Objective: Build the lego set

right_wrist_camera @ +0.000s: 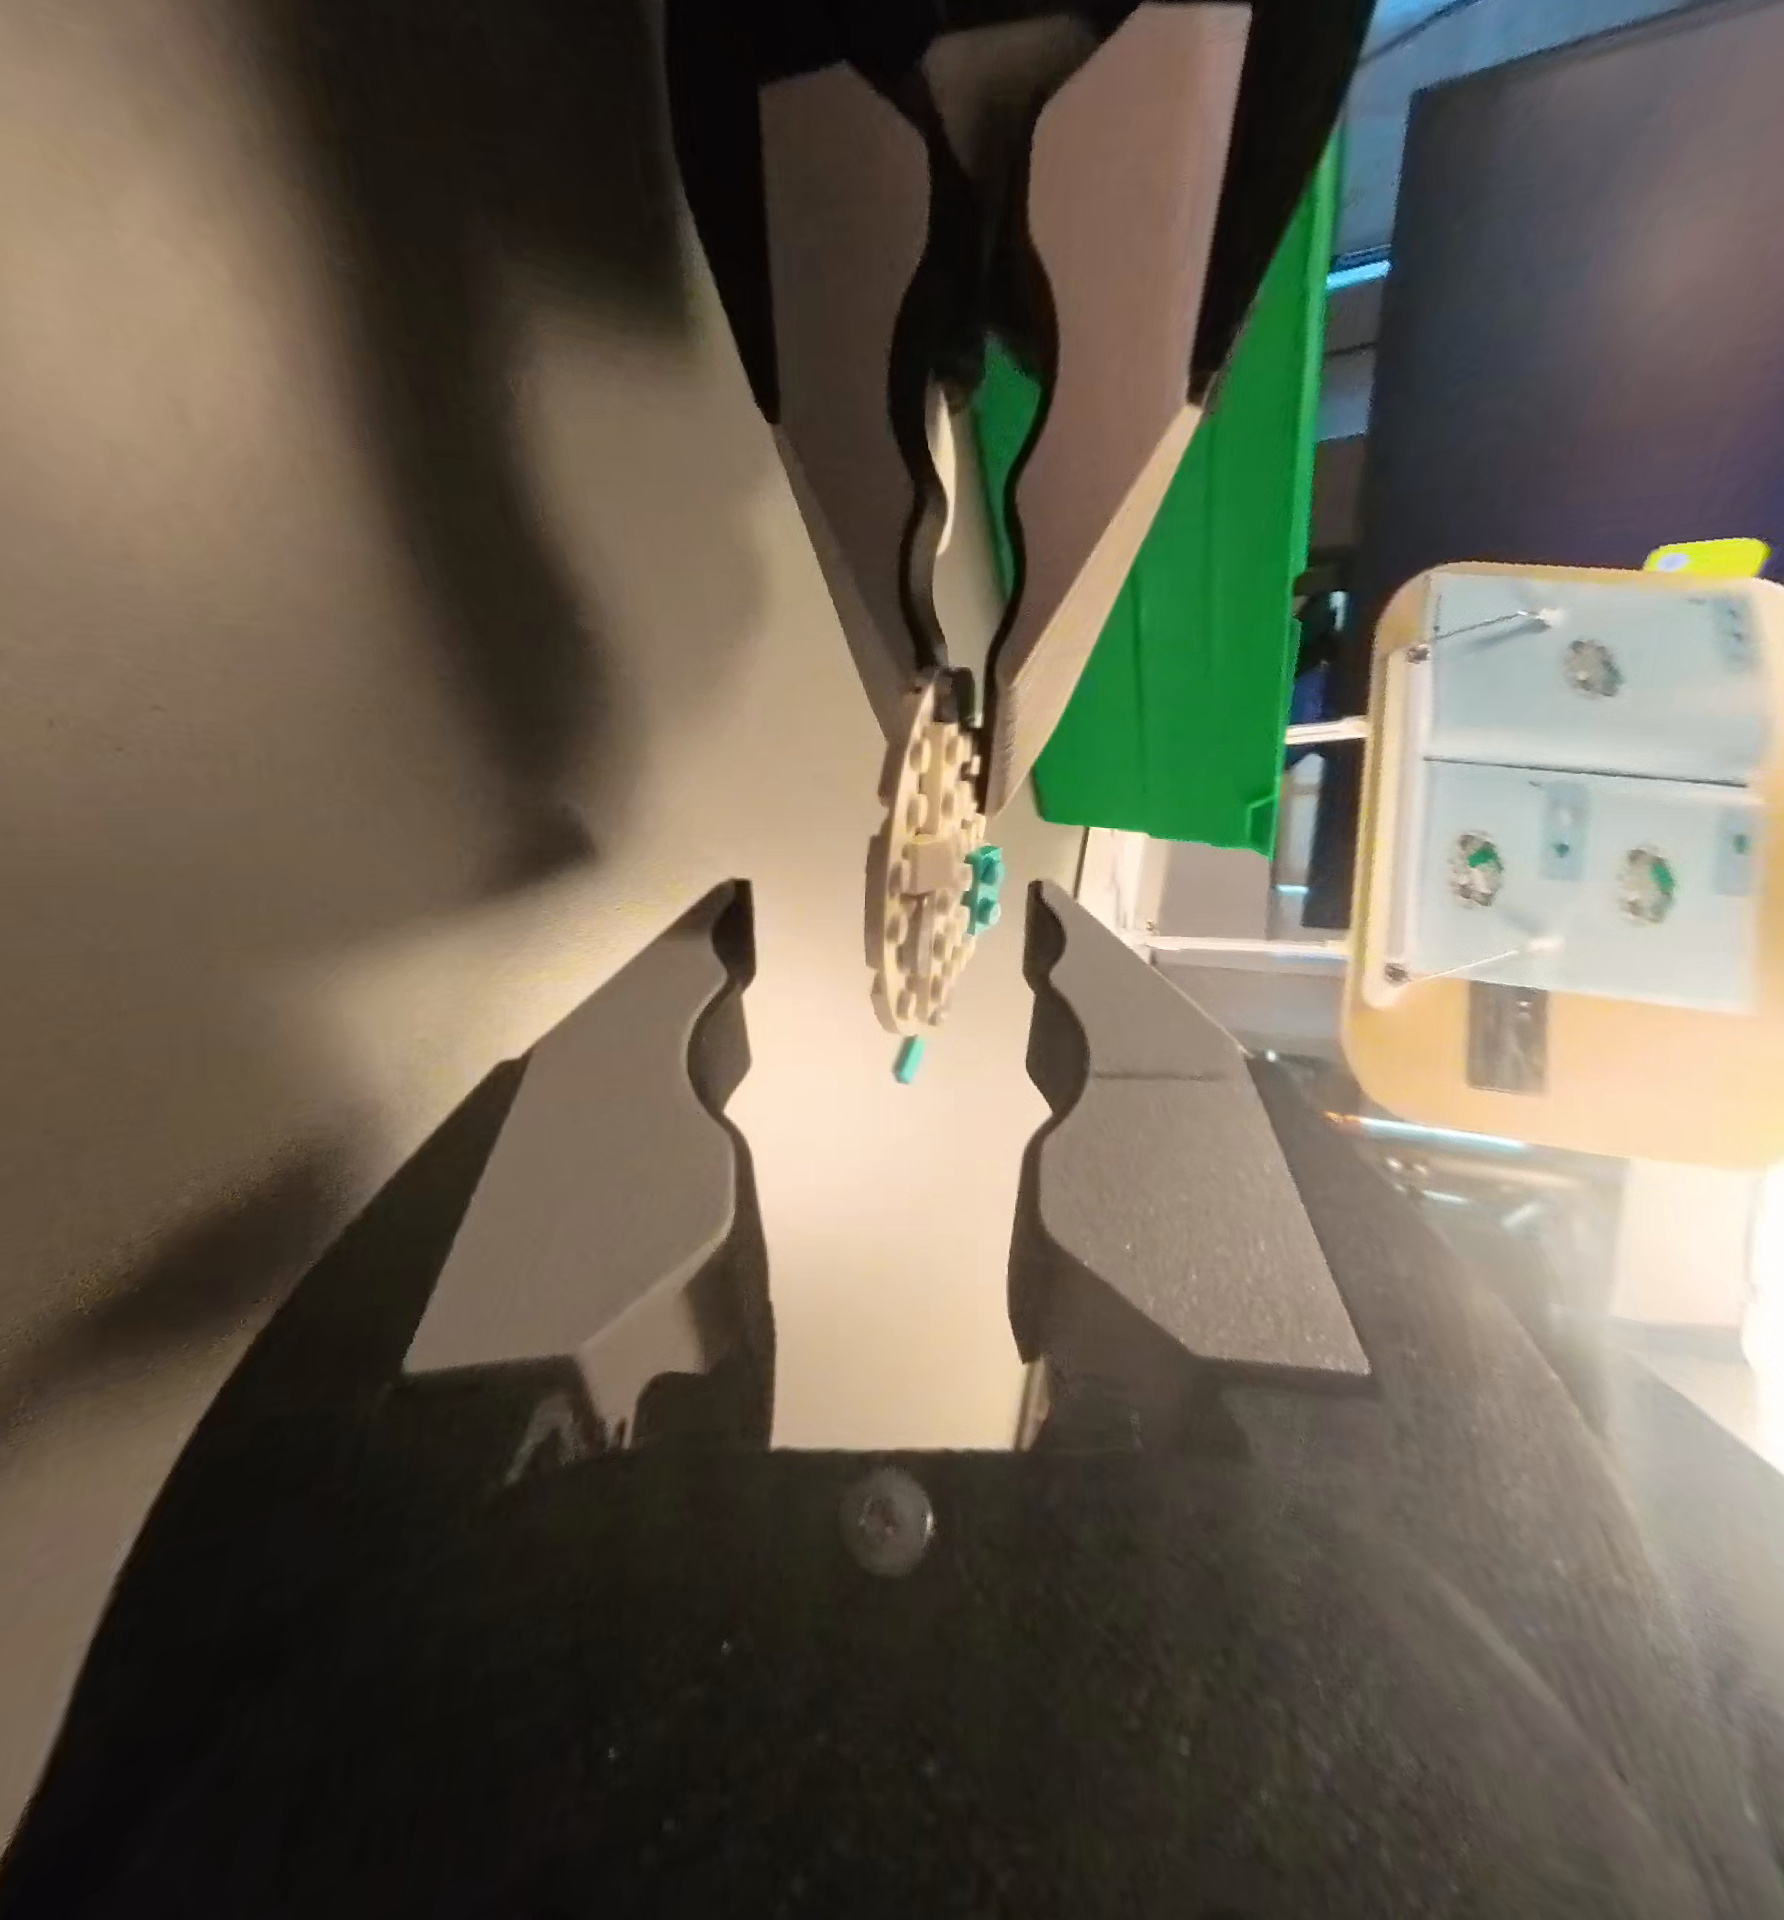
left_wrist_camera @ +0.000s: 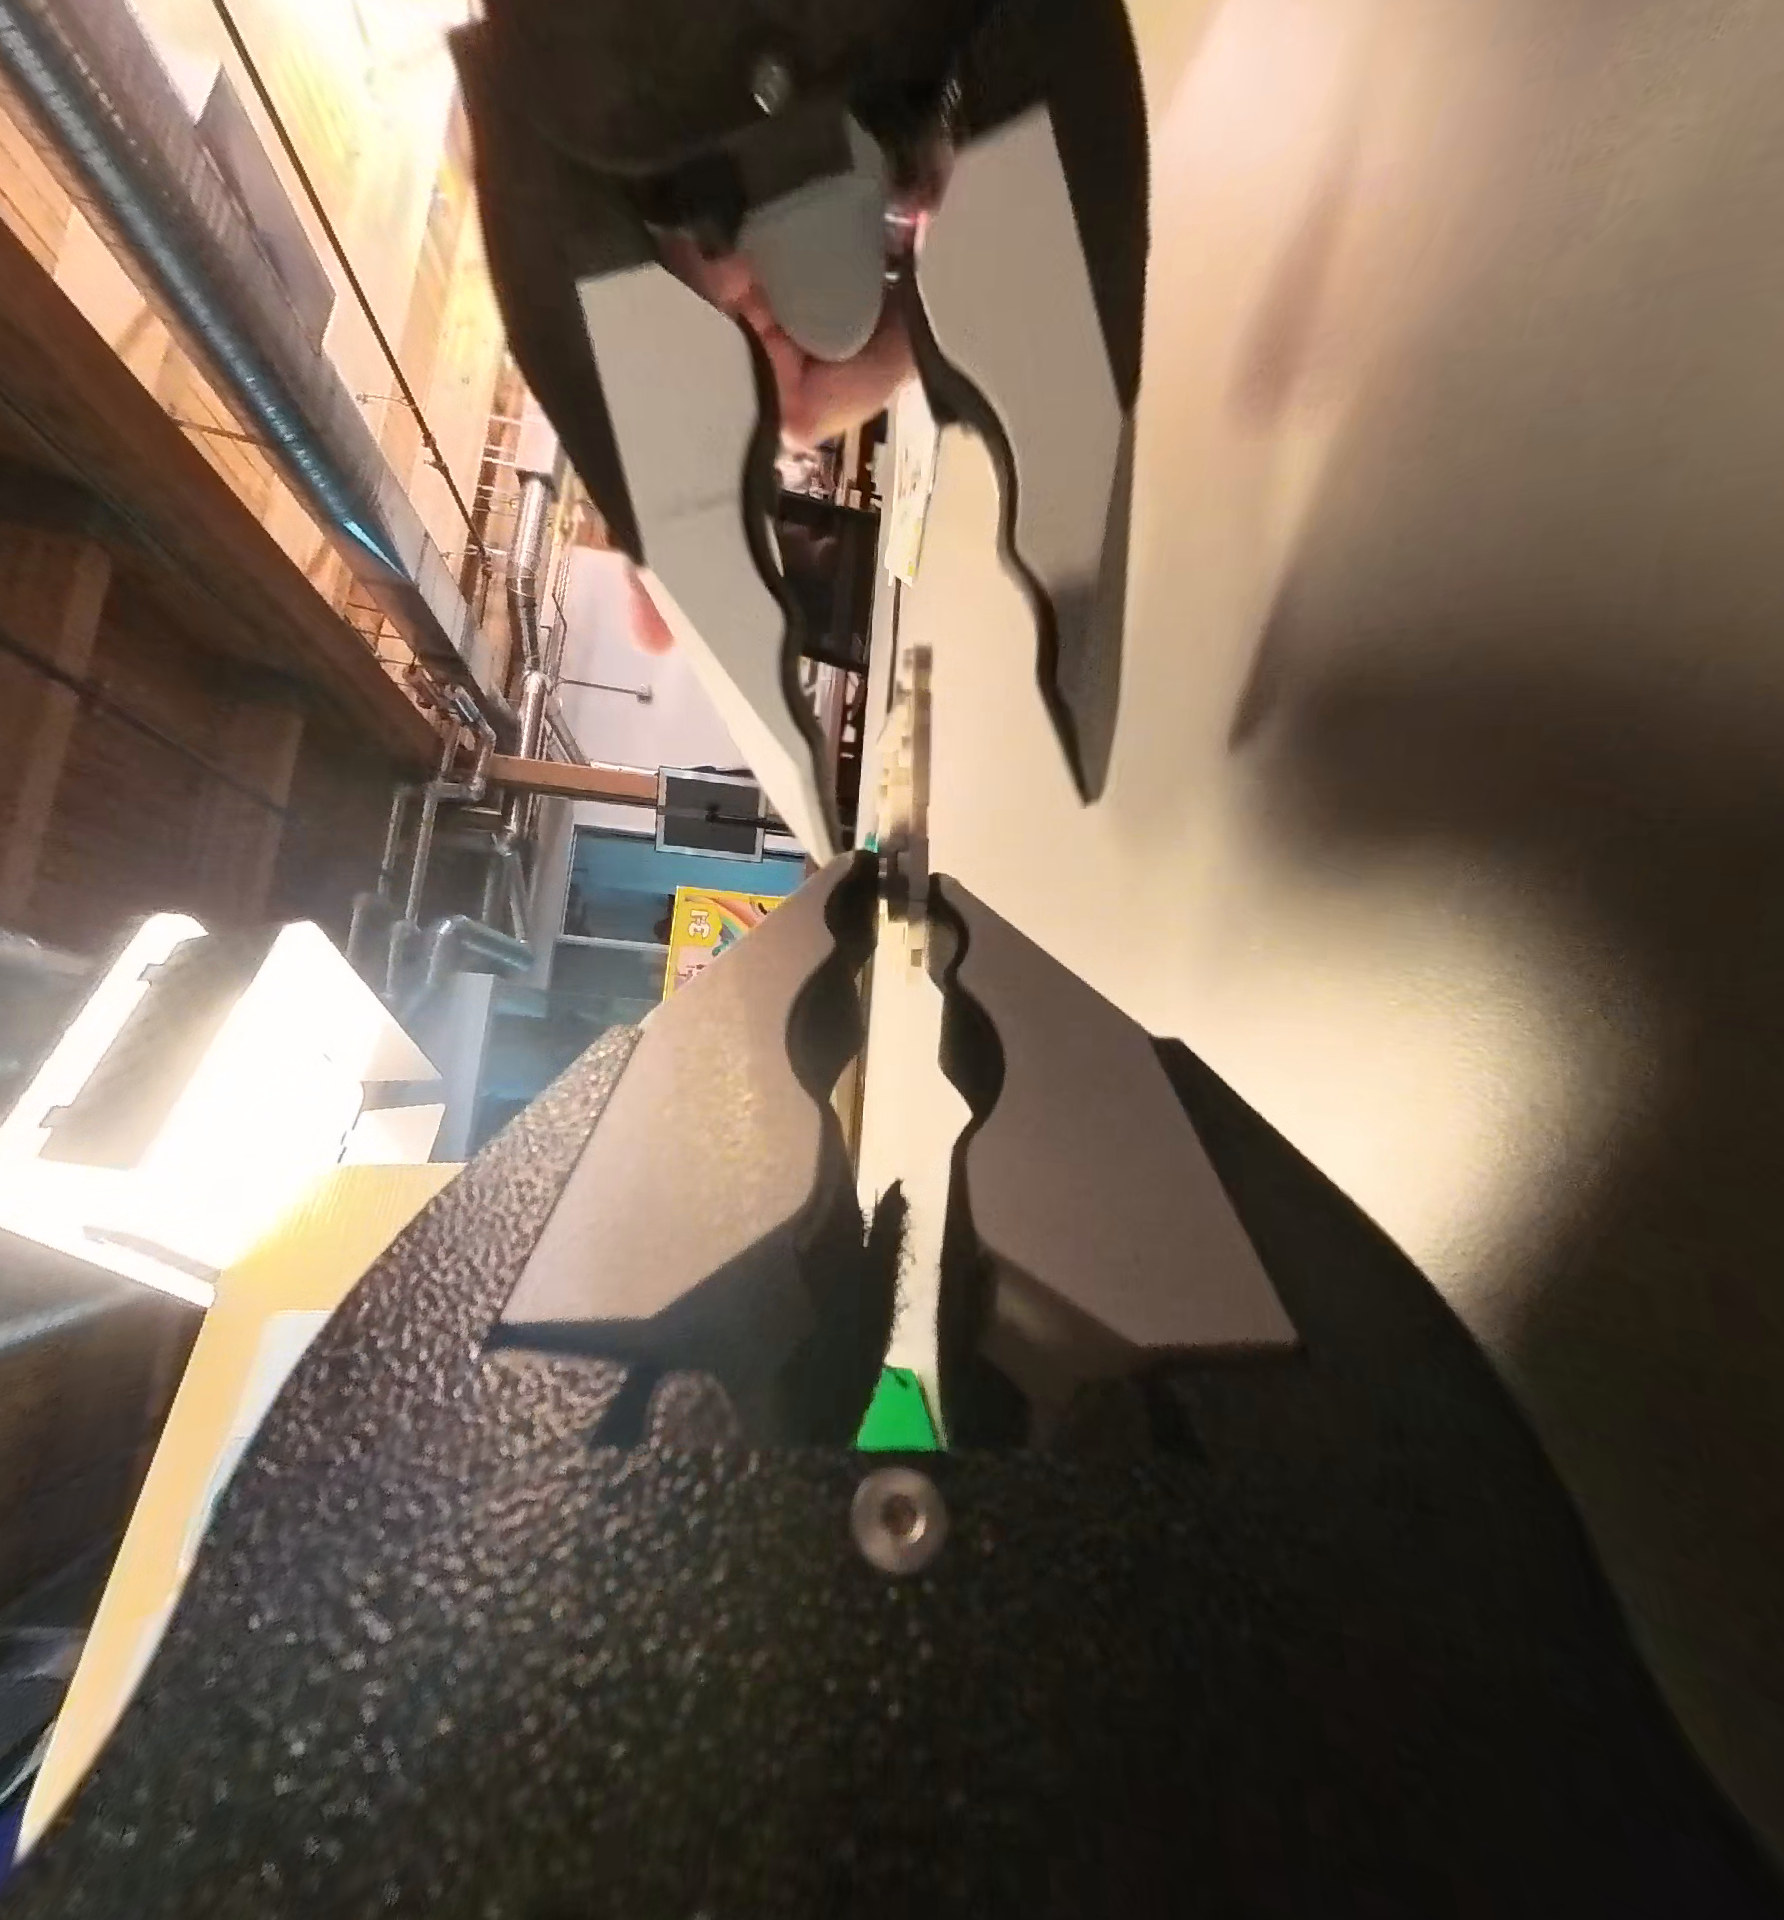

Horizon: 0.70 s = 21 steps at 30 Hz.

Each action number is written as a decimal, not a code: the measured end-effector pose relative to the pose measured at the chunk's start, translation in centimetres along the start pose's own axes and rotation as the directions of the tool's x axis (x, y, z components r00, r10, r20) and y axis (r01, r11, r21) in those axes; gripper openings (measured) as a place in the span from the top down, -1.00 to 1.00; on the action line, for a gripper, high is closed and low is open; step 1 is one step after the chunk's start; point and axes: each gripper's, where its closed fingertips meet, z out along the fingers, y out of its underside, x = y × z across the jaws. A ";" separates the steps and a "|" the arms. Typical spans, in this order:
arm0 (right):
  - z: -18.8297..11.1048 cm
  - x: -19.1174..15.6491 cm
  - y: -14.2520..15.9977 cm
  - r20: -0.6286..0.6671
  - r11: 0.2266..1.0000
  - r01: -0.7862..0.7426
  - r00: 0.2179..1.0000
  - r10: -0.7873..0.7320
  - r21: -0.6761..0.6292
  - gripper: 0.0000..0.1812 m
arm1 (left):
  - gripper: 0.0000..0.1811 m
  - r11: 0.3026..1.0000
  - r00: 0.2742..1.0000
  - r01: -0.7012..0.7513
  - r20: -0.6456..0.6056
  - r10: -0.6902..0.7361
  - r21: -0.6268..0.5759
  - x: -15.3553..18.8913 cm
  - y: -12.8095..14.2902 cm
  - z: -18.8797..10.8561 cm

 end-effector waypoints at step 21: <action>0.2 0.7 -0.5 -0.076 0.995 0.101 0.992 -0.102 -0.026 0.87 | 0.92 0.997 0.997 -0.073 -0.009 0.073 0.031 0.1 -0.7 0.0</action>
